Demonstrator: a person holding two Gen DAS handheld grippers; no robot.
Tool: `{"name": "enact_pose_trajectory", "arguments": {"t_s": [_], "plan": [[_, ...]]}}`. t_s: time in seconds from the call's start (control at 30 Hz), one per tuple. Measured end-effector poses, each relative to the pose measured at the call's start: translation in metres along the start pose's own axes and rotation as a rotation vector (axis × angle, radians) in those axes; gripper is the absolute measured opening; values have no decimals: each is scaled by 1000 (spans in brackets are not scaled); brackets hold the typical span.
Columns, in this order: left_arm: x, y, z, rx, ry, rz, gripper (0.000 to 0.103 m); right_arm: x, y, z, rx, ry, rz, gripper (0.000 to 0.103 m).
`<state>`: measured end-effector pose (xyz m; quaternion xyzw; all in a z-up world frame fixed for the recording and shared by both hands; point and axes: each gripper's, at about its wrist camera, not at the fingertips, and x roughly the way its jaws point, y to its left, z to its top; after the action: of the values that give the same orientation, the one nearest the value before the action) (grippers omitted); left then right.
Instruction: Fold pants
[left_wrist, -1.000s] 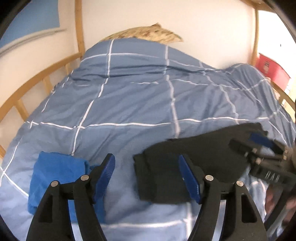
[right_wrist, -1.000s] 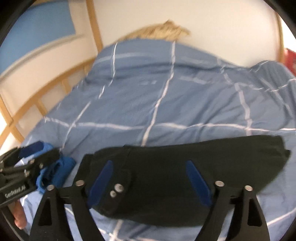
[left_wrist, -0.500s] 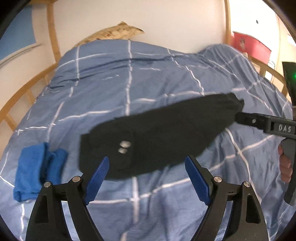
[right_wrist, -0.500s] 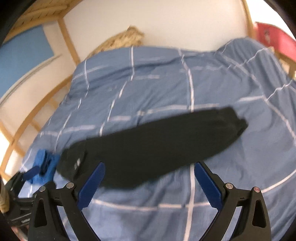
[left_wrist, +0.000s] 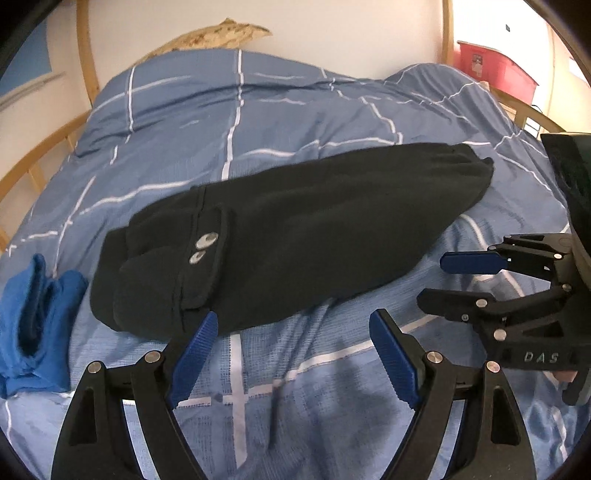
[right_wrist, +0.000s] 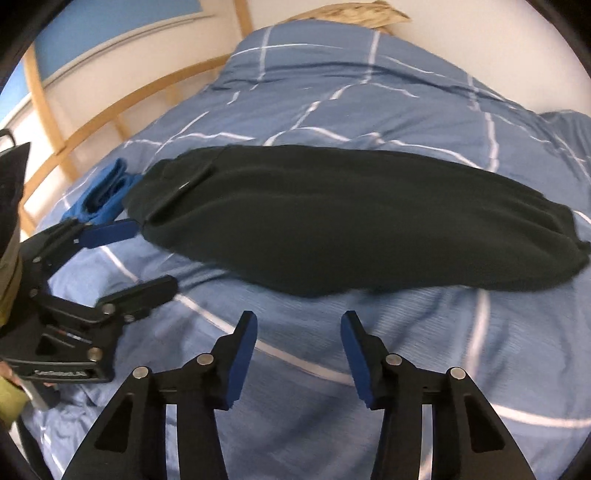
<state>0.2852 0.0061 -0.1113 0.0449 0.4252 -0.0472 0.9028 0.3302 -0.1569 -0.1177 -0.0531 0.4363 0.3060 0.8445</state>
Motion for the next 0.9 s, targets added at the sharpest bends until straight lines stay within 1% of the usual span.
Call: {"name": "enact_pose_trajectory", "arguments": {"t_s": [0.17,0.4,0.57,0.6,0.7,0.83,0.9], "plan": [[15,12,6,-19,18,13,84,19,3,7,-26,23,7,48],[29,22,22,-33,28,39,83,30,-6,10,11,43,44,48],[36,35,35,-98,36,32,83,28,-6,17,-2,5,42,49],[38,38,38,-110,36,37,84,27,-5,18,-9,-2,43,50],[44,47,47,-130,27,86,84,27,-2,21,-34,-14,40,54],[49,56,52,-167,38,77,84,28,7,21,-103,-25,20,60],[49,56,51,-162,39,81,84,34,10,20,-132,-8,10,62]]}}
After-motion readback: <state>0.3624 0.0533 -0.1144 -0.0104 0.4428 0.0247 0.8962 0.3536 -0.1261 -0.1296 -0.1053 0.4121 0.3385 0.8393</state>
